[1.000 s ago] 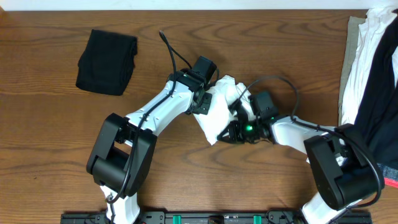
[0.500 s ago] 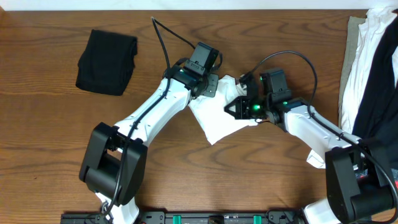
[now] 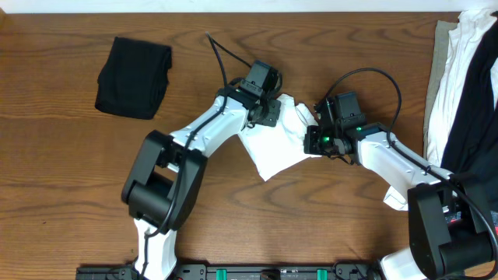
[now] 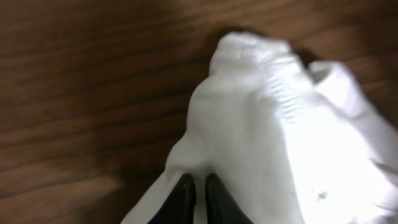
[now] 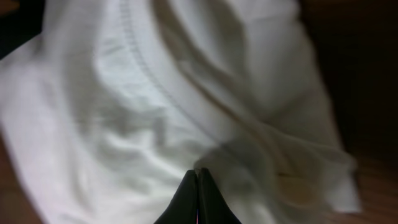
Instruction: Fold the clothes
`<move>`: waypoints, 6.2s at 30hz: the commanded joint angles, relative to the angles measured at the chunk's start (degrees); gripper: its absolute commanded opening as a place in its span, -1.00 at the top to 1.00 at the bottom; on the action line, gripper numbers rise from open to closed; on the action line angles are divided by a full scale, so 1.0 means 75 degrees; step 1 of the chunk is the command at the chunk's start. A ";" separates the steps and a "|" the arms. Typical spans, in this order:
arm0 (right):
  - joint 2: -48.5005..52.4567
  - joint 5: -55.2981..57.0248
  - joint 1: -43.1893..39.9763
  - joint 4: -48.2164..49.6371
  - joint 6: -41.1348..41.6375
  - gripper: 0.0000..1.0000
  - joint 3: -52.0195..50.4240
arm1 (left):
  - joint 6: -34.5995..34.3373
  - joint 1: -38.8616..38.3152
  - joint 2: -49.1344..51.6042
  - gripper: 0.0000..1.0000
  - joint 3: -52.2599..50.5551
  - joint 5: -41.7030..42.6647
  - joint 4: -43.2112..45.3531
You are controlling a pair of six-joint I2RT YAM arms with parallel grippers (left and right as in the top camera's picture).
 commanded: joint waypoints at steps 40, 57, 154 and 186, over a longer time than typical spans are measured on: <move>0.0047 0.1501 -0.0428 0.4071 -0.1017 0.98 -0.0790 | -0.0009 -0.0023 -0.1693 0.78 0.0204 -0.0793 -0.1655; -0.0621 -0.0323 -0.0592 0.0017 -0.0947 0.98 -0.0073 | -0.0291 0.0023 -0.0985 0.77 -0.0163 -0.0886 -0.1760; 0.1926 -0.2495 0.0262 0.1577 -0.1122 0.98 0.0137 | 0.1323 0.1119 -0.0615 -0.79 -0.0568 0.2477 -0.3550; 0.1926 -0.2352 0.0262 0.1521 -0.1125 0.97 0.0137 | 0.0973 0.1139 0.0026 0.37 -0.0565 0.3500 -0.3660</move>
